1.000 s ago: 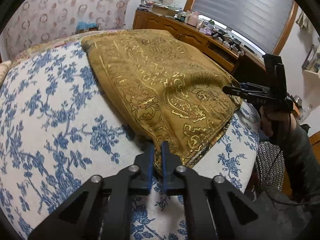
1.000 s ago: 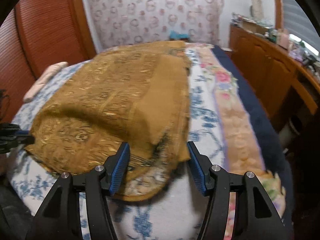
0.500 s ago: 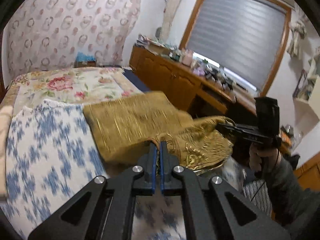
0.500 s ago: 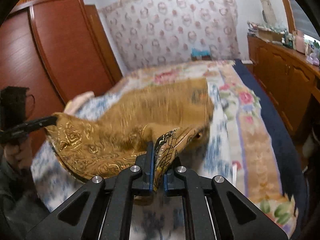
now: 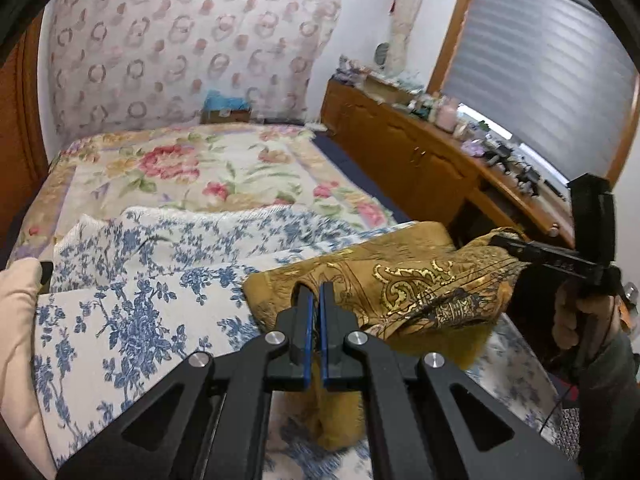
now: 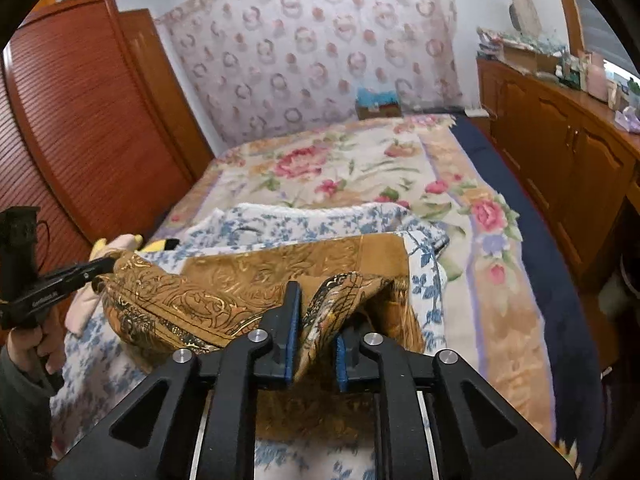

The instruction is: Fold small clothes

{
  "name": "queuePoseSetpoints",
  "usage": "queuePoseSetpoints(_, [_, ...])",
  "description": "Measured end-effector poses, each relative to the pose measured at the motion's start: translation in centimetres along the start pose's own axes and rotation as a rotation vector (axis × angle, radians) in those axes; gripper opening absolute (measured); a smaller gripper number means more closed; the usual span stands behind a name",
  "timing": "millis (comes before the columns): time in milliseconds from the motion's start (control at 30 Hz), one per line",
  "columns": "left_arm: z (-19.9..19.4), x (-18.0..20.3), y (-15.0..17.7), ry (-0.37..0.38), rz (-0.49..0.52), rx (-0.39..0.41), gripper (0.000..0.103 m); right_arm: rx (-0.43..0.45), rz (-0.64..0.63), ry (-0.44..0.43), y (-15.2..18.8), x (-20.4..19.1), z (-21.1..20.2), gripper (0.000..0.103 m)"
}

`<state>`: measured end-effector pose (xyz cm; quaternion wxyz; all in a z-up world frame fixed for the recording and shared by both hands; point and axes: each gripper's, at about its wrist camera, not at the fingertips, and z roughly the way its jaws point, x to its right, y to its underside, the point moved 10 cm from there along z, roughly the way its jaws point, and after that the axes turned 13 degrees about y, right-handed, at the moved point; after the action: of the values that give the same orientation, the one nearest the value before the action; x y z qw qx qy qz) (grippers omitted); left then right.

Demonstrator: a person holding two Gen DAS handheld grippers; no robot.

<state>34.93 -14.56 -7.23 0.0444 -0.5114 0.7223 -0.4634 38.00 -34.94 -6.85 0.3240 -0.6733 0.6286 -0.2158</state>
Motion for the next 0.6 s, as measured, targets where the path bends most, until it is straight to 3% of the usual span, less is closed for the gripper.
queuePoseSetpoints(33, [0.5,-0.4,-0.1,0.001,-0.008,-0.008,0.000,-0.009,-0.003,0.004,-0.1,0.2,0.4,0.017])
queuePoseSetpoints(100, [1.5,-1.2,0.2,-0.005,-0.020,-0.026,0.000,-0.020,0.001,-0.008,-0.3,0.5,0.7,0.033])
queuePoseSetpoints(133, [1.9,-1.5,0.3,-0.003,-0.027,-0.031,0.000,-0.019,0.022,-0.012,-0.7,0.9,0.6,0.054])
queuePoseSetpoints(167, [2.1,-1.8,0.5,0.003,-0.037,-0.036,0.000,-0.003,0.039,0.002,-1.3,1.6,0.4,0.060])
queuePoseSetpoints(333, [2.1,-1.8,0.0,0.049,-0.034,-0.051,0.004,0.049,-0.030,0.089,-2.6,3.1,-0.6,0.060])
queuePoseSetpoints(400, [1.6,-1.4,-0.4,0.055,-0.013,-0.044,0.013,0.043,-0.082,0.104,-2.0,2.7,-0.4,0.060])
queuePoseSetpoints(433, [1.2,-1.4,-0.7,0.043,0.001,-0.032,0.029,0.045,-0.122,0.102,-1.5,2.2,-0.2,0.060])
queuePoseSetpoints(467, [0.5,-1.3,-1.1,0.028,0.020,-0.007,0.034,0.043,-0.145,0.104,-1.1,1.9,0.1,0.060])
queuePoseSetpoints(600, [-0.9,-1.4,-1.9,0.030,0.035,0.026,0.038,-0.006,-0.237,0.111,0.8,0.6,3.0,0.060])
